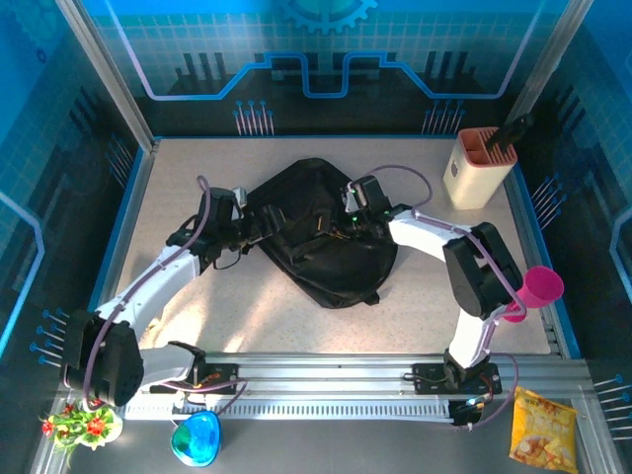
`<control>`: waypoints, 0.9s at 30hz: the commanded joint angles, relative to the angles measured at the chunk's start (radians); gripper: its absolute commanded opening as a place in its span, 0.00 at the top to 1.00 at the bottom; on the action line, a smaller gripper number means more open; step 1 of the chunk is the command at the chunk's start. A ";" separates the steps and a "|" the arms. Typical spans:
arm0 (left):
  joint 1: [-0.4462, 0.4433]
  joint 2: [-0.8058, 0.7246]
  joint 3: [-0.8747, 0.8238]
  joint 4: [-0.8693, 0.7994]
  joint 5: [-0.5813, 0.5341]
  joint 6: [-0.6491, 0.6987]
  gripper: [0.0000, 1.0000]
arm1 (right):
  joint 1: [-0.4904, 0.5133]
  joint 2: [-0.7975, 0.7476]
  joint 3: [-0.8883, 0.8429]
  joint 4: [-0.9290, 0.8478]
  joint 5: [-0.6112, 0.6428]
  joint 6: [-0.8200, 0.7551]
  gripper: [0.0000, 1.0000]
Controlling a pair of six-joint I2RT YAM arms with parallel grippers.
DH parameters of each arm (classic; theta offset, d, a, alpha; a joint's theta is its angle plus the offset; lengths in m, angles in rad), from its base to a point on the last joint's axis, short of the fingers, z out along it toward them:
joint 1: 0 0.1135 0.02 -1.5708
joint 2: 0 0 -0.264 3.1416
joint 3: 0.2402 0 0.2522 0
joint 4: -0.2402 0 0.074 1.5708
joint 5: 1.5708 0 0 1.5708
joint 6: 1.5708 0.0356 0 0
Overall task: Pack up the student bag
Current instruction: Place the loose stationery in the student bag, then unzip the student bag at the top-center of the table.
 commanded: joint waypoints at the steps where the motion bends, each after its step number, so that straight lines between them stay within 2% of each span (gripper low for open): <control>1: 0.028 -0.032 -0.026 0.024 -0.005 -0.036 0.01 | 0.009 -0.139 -0.046 -0.041 0.050 -0.064 0.54; 6: 0.061 -0.038 -0.046 0.060 -0.001 -0.074 0.01 | 0.013 -0.251 -0.053 -0.197 0.099 -0.228 0.44; 10: 0.087 -0.046 -0.062 0.068 -0.002 -0.098 0.01 | 0.038 -0.241 0.036 -0.346 0.142 -0.405 0.42; 16: 0.120 -0.092 -0.110 0.073 -0.019 -0.125 0.01 | 0.142 -0.100 0.292 -0.592 0.229 -0.689 0.41; 21: 0.146 -0.129 -0.131 0.046 -0.028 -0.132 0.01 | 0.215 0.056 0.477 -0.701 0.191 -0.868 0.41; 27: 0.173 -0.165 -0.137 0.002 -0.037 -0.120 0.01 | 0.263 0.199 0.647 -0.778 0.151 -1.000 0.39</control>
